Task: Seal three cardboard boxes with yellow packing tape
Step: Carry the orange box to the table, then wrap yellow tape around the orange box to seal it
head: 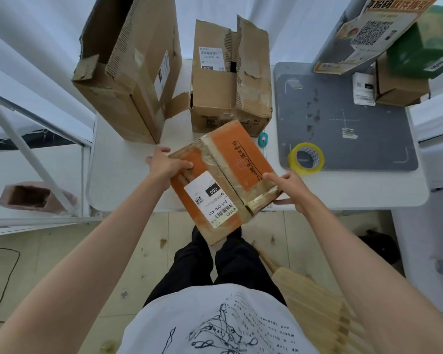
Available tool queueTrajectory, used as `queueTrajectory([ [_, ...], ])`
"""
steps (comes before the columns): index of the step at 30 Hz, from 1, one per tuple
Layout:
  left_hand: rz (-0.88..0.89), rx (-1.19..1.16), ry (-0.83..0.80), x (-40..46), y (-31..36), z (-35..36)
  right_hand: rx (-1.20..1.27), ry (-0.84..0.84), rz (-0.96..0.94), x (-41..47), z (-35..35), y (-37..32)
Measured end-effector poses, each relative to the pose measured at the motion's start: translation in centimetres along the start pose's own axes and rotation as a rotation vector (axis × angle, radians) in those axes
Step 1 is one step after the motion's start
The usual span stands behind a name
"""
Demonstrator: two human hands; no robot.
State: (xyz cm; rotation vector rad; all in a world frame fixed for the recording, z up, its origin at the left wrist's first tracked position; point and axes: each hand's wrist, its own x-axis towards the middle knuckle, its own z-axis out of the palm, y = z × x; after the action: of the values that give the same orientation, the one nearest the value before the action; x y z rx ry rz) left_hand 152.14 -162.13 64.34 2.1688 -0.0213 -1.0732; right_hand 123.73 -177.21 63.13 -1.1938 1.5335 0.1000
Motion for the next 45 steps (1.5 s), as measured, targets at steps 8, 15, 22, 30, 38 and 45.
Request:
queueTrajectory([
  [8, -0.145, -0.022, -0.079, 0.0, -0.5, 0.7, -0.082, -0.096, 0.067, -0.4, -0.2, 0.6],
  [15, 0.089, -0.002, -0.092, 1.1, 1.3, 0.5, -0.115, -0.299, 0.115, -1.2, 1.6, -0.9],
  [22, 0.234, 0.045, -0.029, 1.7, 1.7, 0.7, -0.009, -0.071, 0.073, 1.1, 2.7, -2.2],
  [30, 0.287, 0.131, 0.084, 0.9, 1.8, 2.3, -0.242, 0.332, -0.009, 7.6, -1.7, -0.9],
  [38, 0.395, 0.111, 0.201, -0.4, 2.4, 3.5, -0.267, 0.366, 0.017, 10.8, -3.2, 0.2],
  [45, 0.570, 0.025, 0.219, -2.7, 5.3, 5.5, -0.009, 0.532, -0.071, 7.8, -3.6, -1.8],
])
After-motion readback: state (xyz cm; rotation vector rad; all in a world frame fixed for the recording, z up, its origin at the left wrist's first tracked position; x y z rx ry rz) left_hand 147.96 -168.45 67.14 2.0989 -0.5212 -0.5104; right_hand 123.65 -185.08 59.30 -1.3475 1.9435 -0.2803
